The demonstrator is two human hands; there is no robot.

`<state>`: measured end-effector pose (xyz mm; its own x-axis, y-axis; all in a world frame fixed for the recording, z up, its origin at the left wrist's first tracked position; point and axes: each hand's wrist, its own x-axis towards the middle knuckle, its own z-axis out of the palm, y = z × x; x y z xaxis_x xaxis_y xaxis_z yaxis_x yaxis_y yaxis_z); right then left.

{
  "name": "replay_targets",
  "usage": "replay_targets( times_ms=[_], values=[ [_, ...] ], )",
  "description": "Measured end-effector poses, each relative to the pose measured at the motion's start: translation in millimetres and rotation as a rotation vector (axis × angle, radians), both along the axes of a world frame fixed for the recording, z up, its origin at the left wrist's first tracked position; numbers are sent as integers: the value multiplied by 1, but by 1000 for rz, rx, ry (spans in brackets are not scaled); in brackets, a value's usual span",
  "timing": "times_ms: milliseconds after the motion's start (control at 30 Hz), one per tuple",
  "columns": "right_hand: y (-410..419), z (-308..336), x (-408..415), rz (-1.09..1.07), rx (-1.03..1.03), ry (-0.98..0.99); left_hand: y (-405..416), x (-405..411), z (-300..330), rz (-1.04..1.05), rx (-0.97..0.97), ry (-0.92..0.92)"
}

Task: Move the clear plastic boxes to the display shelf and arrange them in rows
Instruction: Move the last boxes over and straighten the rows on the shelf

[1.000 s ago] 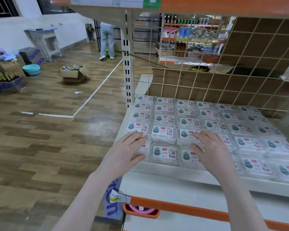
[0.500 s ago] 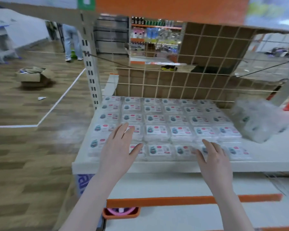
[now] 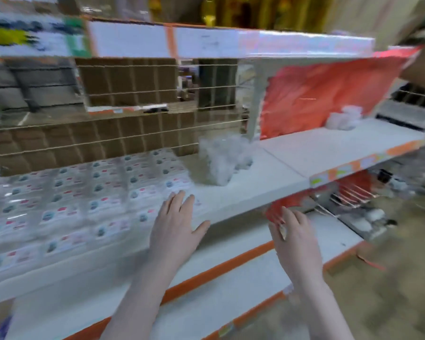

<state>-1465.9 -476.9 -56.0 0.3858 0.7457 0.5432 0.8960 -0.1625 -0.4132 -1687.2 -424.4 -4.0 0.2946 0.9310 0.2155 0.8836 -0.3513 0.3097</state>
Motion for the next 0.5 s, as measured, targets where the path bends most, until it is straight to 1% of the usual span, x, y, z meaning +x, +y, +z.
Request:
replay_targets(
  times_ms=[67, 233, 500],
  values=[
    [-18, 2, 42, -55, -30, -2, -5, 51, 0, -48, -26, -9],
    [-54, 1, 135, -164, -36, -136, -17, 165, -3, -143, -64, -35],
    [-75, 0, 254, -353, -99, -177, -4, 293, -7, -210, -74, 55]
  ],
)
